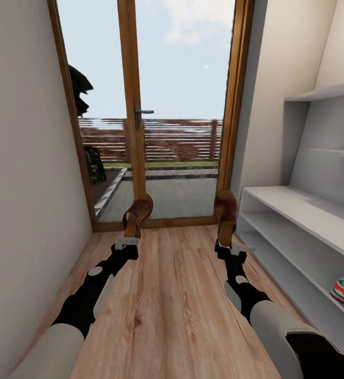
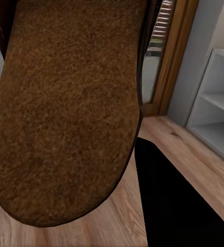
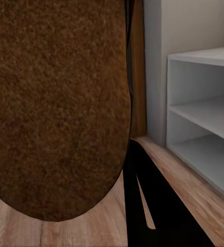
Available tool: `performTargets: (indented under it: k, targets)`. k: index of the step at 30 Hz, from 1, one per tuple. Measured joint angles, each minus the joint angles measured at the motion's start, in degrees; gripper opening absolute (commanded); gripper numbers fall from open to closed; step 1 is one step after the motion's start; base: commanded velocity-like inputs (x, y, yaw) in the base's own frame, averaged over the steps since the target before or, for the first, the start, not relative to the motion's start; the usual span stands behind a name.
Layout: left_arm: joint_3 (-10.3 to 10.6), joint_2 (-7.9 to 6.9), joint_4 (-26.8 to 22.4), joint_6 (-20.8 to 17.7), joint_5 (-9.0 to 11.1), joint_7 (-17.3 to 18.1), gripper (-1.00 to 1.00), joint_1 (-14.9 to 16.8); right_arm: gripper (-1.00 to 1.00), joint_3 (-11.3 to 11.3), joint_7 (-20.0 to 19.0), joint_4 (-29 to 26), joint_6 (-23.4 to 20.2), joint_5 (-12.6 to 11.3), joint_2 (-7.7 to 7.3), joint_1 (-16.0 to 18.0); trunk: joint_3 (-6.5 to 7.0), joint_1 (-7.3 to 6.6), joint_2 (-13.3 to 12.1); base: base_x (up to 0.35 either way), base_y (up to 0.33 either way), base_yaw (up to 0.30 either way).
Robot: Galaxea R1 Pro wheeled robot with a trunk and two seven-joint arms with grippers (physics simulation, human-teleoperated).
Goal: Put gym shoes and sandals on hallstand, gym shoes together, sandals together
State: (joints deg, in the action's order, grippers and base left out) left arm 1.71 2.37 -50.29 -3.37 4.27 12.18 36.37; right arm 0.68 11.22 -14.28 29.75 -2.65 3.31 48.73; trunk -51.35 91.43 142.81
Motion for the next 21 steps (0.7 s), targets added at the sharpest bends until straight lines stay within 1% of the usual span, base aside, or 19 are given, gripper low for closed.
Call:
performTargets:
  k: [5, 8, 17, 19, 20, 21]
  targets:
    - [0.04, 0.00, 0.01, -0.53, 0.00, 0.00, -1.00, 0.00, -1.00, 0.01, 0.01, 0.01, 0.01, 0.00, 0.00, 0.00, 0.00, 0.00, 0.00, 0.345, 0.092, -0.001]
    - [0.04, 0.00, 0.02, -0.60, 0.00, 0.00, -1.00, 0.01, -1.00, -0.01, 0.01, 0.01, 0.00, 0.01, 0.00, 0.00, 0.00, 0.00, 0.00, 0.343, 0.106, -0.081]
    - [-0.03, 0.01, 0.02, -0.15, 0.01, 0.06, -1.00, -0.10, -1.00, 0.00, 0.01, -0.01, 0.00, 0.01, -0.01, -0.01, 0.00, 0.01, 0.00, 0.302, 0.114, -0.259]
    - [-0.12, 0.02, -0.03, 3.52, 0.05, 0.14, -1.00, -0.45, -1.00, 0.01, -0.03, 0.01, -0.01, 0.00, -0.01, -0.01, 0.00, 0.01, 0.00, 0.242, 0.139, -0.294]
    - [-0.13, 0.02, 0.04, 5.90, 0.03, 0.15, -1.00, -1.05, -1.00, 0.01, -0.03, 0.02, -0.02, 0.00, -0.01, -0.01, 0.00, 0.01, 0.00, 0.255, 0.155, -0.294]
    - [-0.12, 0.02, 0.08, 7.33, 0.02, 0.15, -1.00, -1.54, -1.00, 0.00, -0.02, 0.02, -0.01, 0.00, -0.01, -0.01, 0.00, 0.01, 0.00, 0.260, 0.161, -0.294]
